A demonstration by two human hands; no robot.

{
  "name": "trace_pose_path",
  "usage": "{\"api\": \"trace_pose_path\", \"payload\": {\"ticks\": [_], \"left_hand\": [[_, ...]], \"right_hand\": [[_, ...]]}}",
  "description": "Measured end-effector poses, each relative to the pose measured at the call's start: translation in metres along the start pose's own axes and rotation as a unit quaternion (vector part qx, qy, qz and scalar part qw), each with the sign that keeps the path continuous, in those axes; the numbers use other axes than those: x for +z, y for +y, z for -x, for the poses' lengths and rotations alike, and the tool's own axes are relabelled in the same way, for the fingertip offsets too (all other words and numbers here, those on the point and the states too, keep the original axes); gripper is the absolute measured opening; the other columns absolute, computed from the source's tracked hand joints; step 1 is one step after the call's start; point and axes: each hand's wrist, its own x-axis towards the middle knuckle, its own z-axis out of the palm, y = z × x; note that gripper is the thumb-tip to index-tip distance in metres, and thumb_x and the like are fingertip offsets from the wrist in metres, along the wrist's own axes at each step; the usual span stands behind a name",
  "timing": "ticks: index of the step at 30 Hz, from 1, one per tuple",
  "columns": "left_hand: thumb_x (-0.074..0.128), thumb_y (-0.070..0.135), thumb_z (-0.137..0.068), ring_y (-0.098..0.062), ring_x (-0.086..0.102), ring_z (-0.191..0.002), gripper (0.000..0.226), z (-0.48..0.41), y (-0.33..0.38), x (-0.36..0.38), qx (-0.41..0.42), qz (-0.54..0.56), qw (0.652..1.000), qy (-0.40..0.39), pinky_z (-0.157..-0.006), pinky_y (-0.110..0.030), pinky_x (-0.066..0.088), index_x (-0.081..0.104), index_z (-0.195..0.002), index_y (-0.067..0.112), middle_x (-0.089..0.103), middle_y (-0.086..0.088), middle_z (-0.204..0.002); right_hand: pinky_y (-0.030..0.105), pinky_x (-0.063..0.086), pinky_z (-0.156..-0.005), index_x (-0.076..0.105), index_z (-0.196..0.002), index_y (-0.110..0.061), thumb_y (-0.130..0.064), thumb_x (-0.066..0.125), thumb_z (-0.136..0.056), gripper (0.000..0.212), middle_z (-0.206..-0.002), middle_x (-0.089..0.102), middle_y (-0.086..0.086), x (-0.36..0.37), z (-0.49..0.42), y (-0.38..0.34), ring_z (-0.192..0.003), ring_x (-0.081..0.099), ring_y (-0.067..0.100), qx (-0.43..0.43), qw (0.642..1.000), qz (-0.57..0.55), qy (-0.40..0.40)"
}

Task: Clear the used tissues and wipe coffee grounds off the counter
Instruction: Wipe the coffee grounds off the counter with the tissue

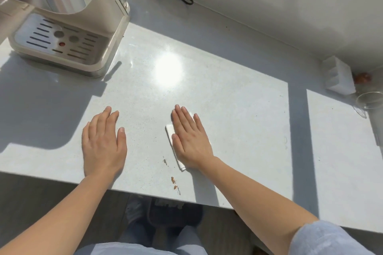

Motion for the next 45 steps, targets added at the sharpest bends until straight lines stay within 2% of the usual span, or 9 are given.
{"api": "trace_pose_path", "payload": {"ticks": [3,6,9,12,17,21,32,40,45], "left_hand": [[0.036,0.025,-0.097,-0.024,0.026,-0.138,0.043,0.001,0.000,-0.001,0.000,-0.009,1.000,-0.007,-0.116,-0.044,0.017,0.035,-0.139,0.017,0.032,-0.003,-0.152],[0.036,0.026,-0.096,-0.025,0.026,-0.137,0.045,0.000,0.001,-0.002,-0.002,-0.019,1.000,-0.008,-0.115,-0.045,0.019,0.034,-0.140,0.017,0.032,-0.004,-0.152],[0.036,0.027,-0.096,-0.026,0.027,-0.136,0.045,0.000,0.002,-0.001,0.005,-0.036,0.999,-0.008,-0.114,-0.046,0.020,0.033,-0.139,0.015,0.032,-0.006,-0.151],[0.030,0.032,-0.095,-0.026,0.027,-0.136,0.049,0.001,0.002,-0.002,0.009,-0.048,0.999,-0.010,-0.114,-0.045,0.018,0.034,-0.139,0.013,0.033,-0.007,-0.151],[0.034,0.030,-0.096,-0.026,0.025,-0.137,0.045,0.000,0.002,-0.001,0.012,-0.041,0.999,-0.006,-0.114,-0.044,0.017,0.033,-0.139,0.015,0.031,-0.005,-0.151],[0.039,0.024,-0.096,-0.024,0.022,-0.139,0.044,0.000,0.000,0.001,0.005,-0.028,1.000,-0.002,-0.115,-0.044,0.015,0.032,-0.139,0.016,0.028,-0.003,-0.153],[0.030,0.028,-0.099,-0.021,0.012,-0.145,0.051,0.001,0.002,0.000,0.014,-0.047,0.999,-0.011,-0.119,-0.041,0.006,0.023,-0.147,0.013,0.017,-0.005,-0.159],[0.027,0.031,-0.099,-0.019,0.008,-0.146,0.051,0.001,0.002,0.000,0.012,-0.044,0.999,-0.010,-0.119,-0.039,0.003,0.021,-0.147,0.014,0.015,-0.003,-0.159],[0.030,0.029,-0.098,-0.021,0.012,-0.145,0.050,0.000,0.002,-0.001,0.017,-0.037,0.999,-0.006,-0.119,-0.041,0.006,0.024,-0.146,0.012,0.018,-0.006,-0.158]], "right_hand": [[0.035,-0.010,-0.120,-0.004,-0.153,-0.015,-0.031,0.016,-0.099,0.059,-0.161,-0.010,-0.002,-0.006,0.050,0.067,-0.147,-0.014,0.009,0.192,0.981,-0.025,0.033],[0.043,0.001,-0.121,0.000,-0.152,-0.010,-0.024,0.022,-0.101,0.057,-0.162,0.000,0.007,-0.015,0.107,0.124,-0.149,-0.002,0.018,0.438,0.895,-0.042,0.078],[0.045,0.003,-0.120,0.001,-0.151,-0.007,-0.023,0.019,-0.101,0.057,-0.162,0.002,0.009,-0.018,0.111,0.139,-0.149,0.001,0.021,0.515,0.852,-0.037,0.091],[0.045,0.002,-0.120,-0.001,-0.151,-0.005,-0.024,0.019,-0.101,0.057,-0.162,-0.002,0.010,-0.024,0.056,0.126,-0.149,-0.002,0.021,0.492,0.865,-0.041,0.085],[0.041,-0.006,-0.120,-0.003,-0.151,-0.007,-0.030,0.016,-0.098,0.061,-0.162,-0.007,0.007,-0.015,-0.061,0.035,-0.148,-0.009,0.017,0.250,0.966,-0.037,0.060],[0.040,-0.009,-0.120,0.002,-0.152,-0.008,-0.032,0.016,-0.096,0.062,-0.162,-0.002,0.005,-0.003,-0.067,-0.023,-0.148,-0.009,0.014,0.126,0.989,-0.057,0.041],[0.046,0.003,-0.120,-0.004,-0.151,-0.007,-0.026,0.017,-0.101,0.058,-0.162,-0.003,0.008,0.003,0.164,0.103,-0.149,-0.004,0.020,0.477,0.875,-0.024,0.078],[0.038,-0.013,-0.118,-0.004,-0.152,-0.010,-0.035,0.012,-0.099,0.061,-0.161,-0.012,0.003,0.031,0.132,-0.012,-0.147,-0.015,0.015,0.236,0.971,0.016,0.038],[0.039,-0.006,-0.120,-0.003,-0.152,-0.010,-0.032,0.013,-0.100,0.059,-0.161,-0.008,0.003,0.009,0.142,0.073,-0.148,-0.008,0.016,0.350,0.935,-0.007,0.064]]}}
